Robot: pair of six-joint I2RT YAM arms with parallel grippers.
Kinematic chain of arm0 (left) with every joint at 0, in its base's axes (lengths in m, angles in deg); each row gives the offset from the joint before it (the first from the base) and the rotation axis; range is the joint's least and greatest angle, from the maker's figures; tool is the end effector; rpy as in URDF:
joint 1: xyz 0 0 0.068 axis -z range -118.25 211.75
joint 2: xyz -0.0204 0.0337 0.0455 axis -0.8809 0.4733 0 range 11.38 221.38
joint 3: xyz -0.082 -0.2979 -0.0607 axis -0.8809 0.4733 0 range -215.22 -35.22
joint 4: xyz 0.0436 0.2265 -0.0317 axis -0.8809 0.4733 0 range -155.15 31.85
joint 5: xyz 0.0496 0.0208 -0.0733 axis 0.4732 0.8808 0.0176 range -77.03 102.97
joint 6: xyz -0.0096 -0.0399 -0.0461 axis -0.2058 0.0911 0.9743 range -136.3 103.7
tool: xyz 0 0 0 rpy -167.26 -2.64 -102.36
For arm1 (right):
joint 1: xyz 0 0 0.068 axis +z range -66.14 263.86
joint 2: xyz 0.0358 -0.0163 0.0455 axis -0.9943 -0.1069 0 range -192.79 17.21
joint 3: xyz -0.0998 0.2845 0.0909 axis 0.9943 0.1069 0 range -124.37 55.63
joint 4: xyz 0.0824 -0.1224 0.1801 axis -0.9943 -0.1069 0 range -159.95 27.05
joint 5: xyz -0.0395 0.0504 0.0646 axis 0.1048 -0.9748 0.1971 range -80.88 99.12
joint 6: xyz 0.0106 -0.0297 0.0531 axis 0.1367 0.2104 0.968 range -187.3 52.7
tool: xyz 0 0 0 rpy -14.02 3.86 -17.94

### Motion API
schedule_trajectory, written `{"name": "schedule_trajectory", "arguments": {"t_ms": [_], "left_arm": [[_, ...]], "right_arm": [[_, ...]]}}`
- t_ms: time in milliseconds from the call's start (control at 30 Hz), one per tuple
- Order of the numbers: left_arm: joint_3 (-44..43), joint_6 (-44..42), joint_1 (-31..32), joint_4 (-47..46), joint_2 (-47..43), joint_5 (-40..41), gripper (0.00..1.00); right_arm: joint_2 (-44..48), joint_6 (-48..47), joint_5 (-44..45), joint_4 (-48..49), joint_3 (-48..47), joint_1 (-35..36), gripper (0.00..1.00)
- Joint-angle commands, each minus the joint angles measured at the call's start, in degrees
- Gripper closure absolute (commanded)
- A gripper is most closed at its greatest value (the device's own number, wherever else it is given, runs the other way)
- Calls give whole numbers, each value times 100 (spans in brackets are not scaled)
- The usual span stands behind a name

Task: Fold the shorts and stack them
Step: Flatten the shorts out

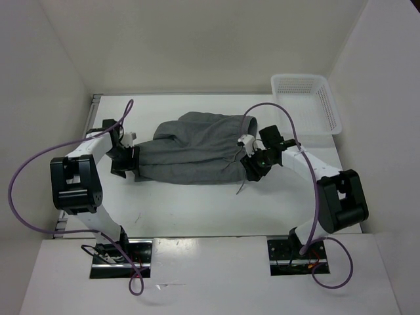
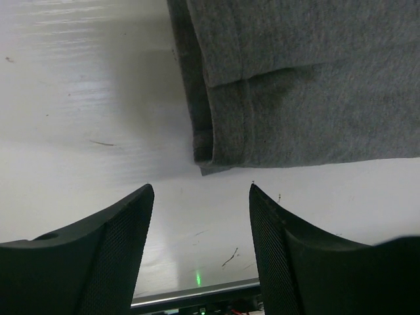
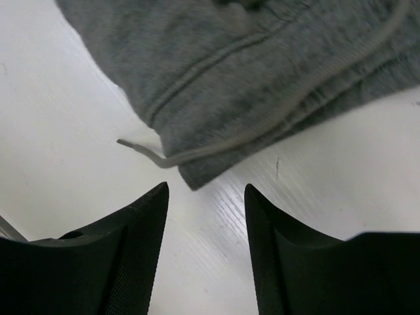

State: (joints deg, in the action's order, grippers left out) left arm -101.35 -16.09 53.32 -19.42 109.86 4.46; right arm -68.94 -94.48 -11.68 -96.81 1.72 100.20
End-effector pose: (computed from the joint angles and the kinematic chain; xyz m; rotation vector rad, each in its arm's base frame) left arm 0.3008 0.0378 0.2360 -0.1972 2.9109 -0.1946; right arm 0.2450 0.0890 0.2491 -1.0827 2.4344 0.4331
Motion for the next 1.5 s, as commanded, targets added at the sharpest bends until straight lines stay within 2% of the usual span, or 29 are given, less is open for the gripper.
{"name": "schedule_trajectory", "arguments": {"t_ms": [0,33,200,300,400,467,500,533,633,667,700,767,800,867,1100,1233,1267,1367,1467], "left_arm": [[205,-21,34,-161,-154,-256,32],[206,-21,86,-161,-14,-256,30],[101,-21,87,-398,356,-256,29],[100,-21,87,-566,409,-387,29],[47,-21,139,-645,471,-669,36],[47,-21,139,-697,532,-669,41],[-5,-21,139,-698,593,-669,45],[-5,-21,139,-698,594,-747,54],[-5,-21,139,-698,707,-1055,70],[-5,-21,192,-698,708,-1125,82],[-5,-21,192,-698,795,-1196,87],[-5,-21,192,-698,884,-1320,96],[-75,-21,192,-698,936,-1380,100],[-233,-21,140,-645,937,-1381,100],[-2279,-21,-63,40,472,-1214,100],[-3352,-21,-63,251,-29,-872,100],[-3659,-21,-63,304,-109,-758,100],[-3811,-21,-63,444,-495,-547,100],[-3321,-21,-63,664,-926,-179,100]], "right_arm": [[178,-306,-126,205,47,150,44],[125,-306,-126,205,47,220,40],[-86,-253,-126,424,47,344,40],[-139,-78,-126,766,100,466,45],[-253,300,-205,1135,153,467,49],[-314,555,-258,1303,153,467,57],[-315,556,-258,1365,153,467,60],[-315,617,-258,1417,153,467,63],[-368,617,-258,1418,92,467,81],[-420,556,-258,1366,91,467,86],[-420,495,-258,1365,-5,467,93],[-420,276,-258,1260,-338,467,100],[-420,275,-171,1260,-487,467,100],[-473,214,-170,1155,-1058,467,100],[-1306,213,-942,180,-3630,344,100],[-1493,704,-1330,64,-4855,203,100],[-1493,810,-1400,12,-5031,116,100],[-1265,872,-1506,-111,-5261,115,100],[-764,531,-1506,-435,-4571,115,100]]}}
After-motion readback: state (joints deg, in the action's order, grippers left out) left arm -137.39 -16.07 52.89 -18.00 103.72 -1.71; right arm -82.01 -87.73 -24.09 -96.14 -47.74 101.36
